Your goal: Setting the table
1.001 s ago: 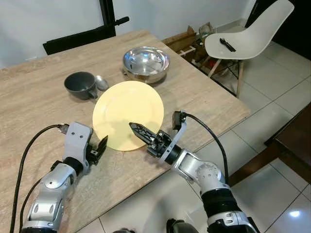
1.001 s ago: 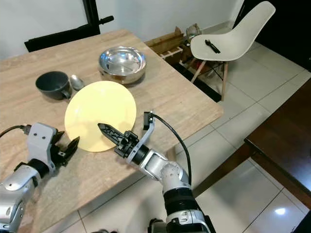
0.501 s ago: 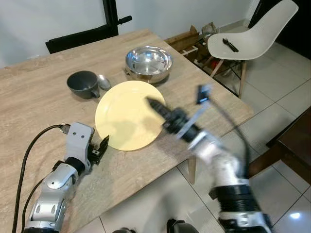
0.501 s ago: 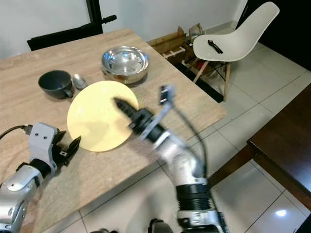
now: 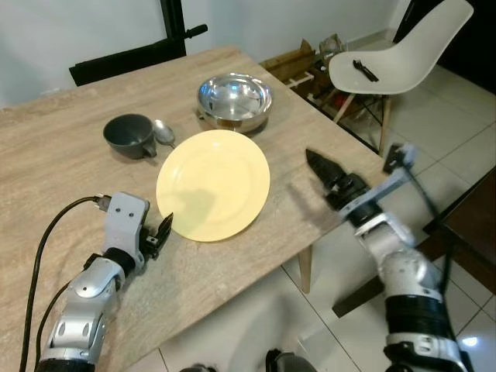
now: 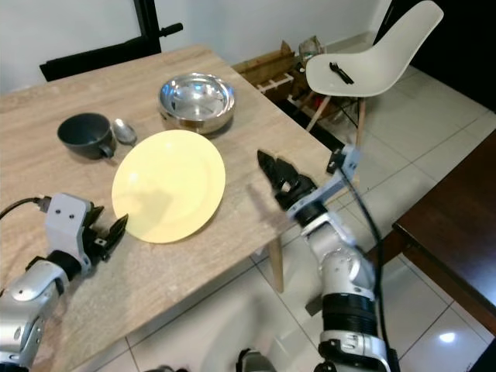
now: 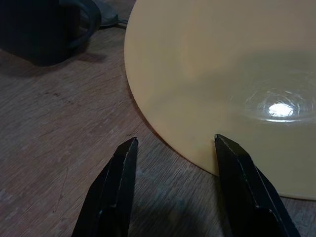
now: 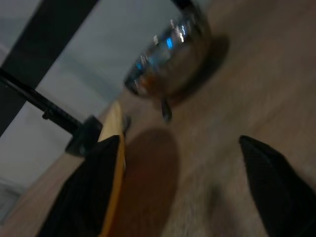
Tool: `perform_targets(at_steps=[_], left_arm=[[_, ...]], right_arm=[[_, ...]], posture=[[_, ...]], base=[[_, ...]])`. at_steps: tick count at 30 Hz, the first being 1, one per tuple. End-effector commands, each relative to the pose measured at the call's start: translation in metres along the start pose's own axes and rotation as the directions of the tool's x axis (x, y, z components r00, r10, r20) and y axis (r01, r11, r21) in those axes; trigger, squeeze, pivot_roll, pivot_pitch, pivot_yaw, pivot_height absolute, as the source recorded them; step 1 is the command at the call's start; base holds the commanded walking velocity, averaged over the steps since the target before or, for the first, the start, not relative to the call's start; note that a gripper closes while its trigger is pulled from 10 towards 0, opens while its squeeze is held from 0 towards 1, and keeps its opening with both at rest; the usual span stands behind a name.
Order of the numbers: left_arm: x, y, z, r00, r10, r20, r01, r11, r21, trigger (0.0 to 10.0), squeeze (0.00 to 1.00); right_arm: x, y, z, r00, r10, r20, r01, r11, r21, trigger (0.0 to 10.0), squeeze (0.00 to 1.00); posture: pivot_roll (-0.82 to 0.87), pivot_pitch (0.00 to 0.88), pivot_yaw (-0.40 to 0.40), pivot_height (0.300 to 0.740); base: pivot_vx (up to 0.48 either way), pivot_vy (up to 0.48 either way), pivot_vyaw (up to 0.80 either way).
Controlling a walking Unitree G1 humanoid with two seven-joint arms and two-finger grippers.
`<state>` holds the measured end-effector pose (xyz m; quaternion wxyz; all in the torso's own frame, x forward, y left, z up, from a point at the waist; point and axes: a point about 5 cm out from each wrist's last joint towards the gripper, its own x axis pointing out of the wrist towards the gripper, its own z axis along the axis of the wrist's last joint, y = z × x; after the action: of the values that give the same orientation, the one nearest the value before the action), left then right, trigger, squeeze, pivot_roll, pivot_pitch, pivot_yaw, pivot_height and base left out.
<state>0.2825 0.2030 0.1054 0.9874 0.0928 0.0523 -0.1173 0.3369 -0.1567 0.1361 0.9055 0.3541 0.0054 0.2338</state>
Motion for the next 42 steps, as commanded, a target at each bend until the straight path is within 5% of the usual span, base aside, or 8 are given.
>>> perform_targets(at_steps=[1, 7, 8, 9, 36, 40, 41, 42], left_arm=[[-0.009, -0.002, -0.032, 0.988, -0.007, -0.153, 0.005, 1.0, -0.014, 10.0, 0.0], [-0.011, 0.0, -0.033, 0.988, -0.003, -0.157, 0.002, 1.0, -0.01, 10.0, 0.0], [-0.011, 0.0, -0.033, 0.987, -0.002, -0.158, 0.001, 1.0, -0.008, 10.0, 0.0], [-0.011, 0.0, -0.033, 0.987, -0.002, -0.158, 0.0, 1.0, -0.008, 10.0, 0.0], [-0.021, 0.0, -0.035, 0.986, 0.013, -0.166, -0.015, 1.0, -0.011, 10.0, 0.0], [-0.021, -0.001, -0.035, 0.986, 0.014, -0.167, -0.017, 1.0, -0.014, 10.0, 0.0], [-0.021, -0.001, -0.035, 0.986, 0.015, -0.167, -0.018, 1.0, -0.015, 10.0, 0.0], [-0.022, -0.001, -0.035, 0.986, 0.016, -0.167, -0.019, 1.0, -0.015, 10.0, 0.0]], right_arm=[[-0.002, -0.004, -0.005, 1.0, -0.021, -0.008, 0.021, 1.0, 0.003, 10.0, 1.0], [0.005, -0.009, -0.022, 0.997, -0.061, -0.039, 0.063, 0.996, 0.056, 10.0, 1.0], [0.006, -0.01, -0.028, 0.997, -0.06, -0.053, 0.065, 0.994, 0.089, 10.0, 0.17], [0.007, -0.009, -0.033, 0.996, -0.055, -0.067, 0.063, 0.992, 0.111, 10.0, 0.0], [0.007, 0.076, -0.145, 0.801, 0.435, -0.41, -0.243, 0.864, 0.442, 10.0, 0.0], [0.009, 0.082, -0.148, 0.791, 0.456, -0.409, -0.254, 0.852, 0.459, 6.4, 0.0], [0.009, 0.083, -0.147, 0.791, 0.459, -0.404, -0.257, 0.849, 0.462, 0.0, 0.0], [0.01, 0.084, -0.147, 0.795, 0.458, -0.398, -0.26, 0.85, 0.458, 0.0, 0.0]], posture=[[-0.03, 0.089, 0.033, 0.74], [-0.02, 0.088, 0.035, 0.74], [-0.02, 0.088, 0.035, 0.74], [-0.02, 0.088, 0.035, 0.74], [0.01, 0.111, 0.011, 0.74], [0.01, 0.113, 0.008, 0.74], [0.01, 0.113, 0.008, 0.74], [0.01, 0.113, 0.006, 0.74]], base=[[0.0, 0.0, 0.0], [0.0, 0.0, 0.0], [0.0, 0.0, 0.0], [0.0, 0.0, 0.0], [0.0, 0.0, 0.0], [0.0, 0.0, 0.0], [0.0, 0.0, 0.0], [0.0, 0.0, 0.0]])
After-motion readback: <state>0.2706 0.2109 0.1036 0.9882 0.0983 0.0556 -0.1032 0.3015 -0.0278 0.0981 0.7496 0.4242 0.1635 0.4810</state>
